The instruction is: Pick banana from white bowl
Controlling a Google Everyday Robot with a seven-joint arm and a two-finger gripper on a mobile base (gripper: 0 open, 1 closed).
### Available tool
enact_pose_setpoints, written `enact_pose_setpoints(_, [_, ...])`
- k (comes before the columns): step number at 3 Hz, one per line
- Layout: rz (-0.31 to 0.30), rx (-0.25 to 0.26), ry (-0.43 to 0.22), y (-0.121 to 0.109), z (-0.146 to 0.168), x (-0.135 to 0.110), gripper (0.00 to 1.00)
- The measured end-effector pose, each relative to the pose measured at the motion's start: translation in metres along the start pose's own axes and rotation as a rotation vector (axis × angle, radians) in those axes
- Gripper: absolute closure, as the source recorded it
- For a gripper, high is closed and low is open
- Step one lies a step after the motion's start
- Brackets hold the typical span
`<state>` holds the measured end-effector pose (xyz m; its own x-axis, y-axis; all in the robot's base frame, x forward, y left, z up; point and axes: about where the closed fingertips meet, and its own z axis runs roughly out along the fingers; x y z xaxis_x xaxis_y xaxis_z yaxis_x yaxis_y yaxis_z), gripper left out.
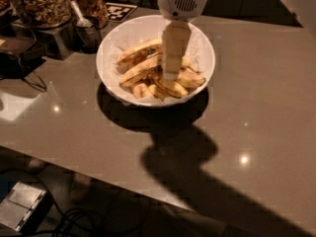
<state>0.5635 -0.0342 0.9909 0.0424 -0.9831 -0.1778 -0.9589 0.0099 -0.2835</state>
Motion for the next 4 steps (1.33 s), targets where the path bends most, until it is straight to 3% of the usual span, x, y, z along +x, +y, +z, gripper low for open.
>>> enact_pose_setpoints(1, [0.033,-0.046,-0.012,-0.008,0.019,-0.002,0.12])
enact_pose_setpoints(4, [0.074,-0.122,-0.010,-0.028,0.061,-0.003,0.30])
